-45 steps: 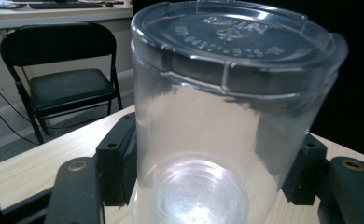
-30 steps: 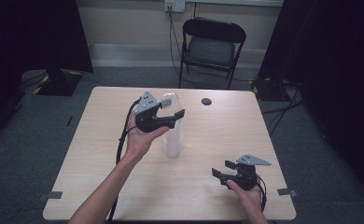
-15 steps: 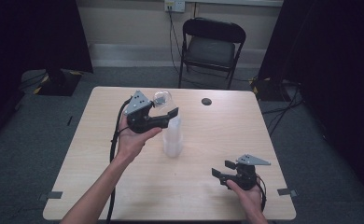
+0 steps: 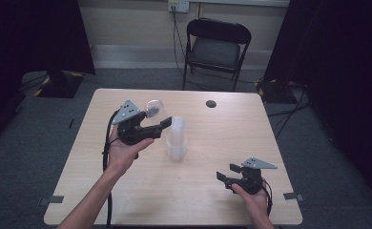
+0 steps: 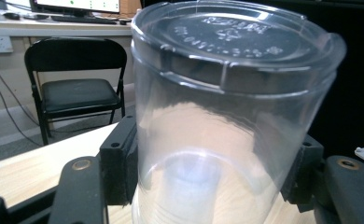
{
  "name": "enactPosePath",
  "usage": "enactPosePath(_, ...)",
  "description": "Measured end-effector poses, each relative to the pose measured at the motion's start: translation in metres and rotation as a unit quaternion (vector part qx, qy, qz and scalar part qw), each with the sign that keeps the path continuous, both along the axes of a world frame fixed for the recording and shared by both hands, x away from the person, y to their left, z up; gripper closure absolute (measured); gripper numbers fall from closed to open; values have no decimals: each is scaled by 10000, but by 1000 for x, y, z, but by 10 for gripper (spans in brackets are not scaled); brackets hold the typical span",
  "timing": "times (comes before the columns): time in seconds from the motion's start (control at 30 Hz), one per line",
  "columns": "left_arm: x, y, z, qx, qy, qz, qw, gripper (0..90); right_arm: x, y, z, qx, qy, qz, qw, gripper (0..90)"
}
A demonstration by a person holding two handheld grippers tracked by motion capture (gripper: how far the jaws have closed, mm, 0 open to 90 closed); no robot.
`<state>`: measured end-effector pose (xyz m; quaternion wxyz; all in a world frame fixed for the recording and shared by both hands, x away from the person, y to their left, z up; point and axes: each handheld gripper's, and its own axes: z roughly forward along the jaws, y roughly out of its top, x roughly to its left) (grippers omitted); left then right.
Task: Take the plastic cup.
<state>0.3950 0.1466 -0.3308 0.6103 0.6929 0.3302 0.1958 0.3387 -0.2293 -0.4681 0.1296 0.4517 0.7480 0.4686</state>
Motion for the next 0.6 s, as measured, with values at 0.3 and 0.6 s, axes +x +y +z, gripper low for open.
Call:
enactPosePath(0.3,-10,14,-8,-20,199,76,9998,352,-1,4,1,-52,-19,104,9999,299)
enactPosePath(0.6,-24,26,-22,-120,396,298,9987,367,-5,14,5,-256,-179,243,9992,306)
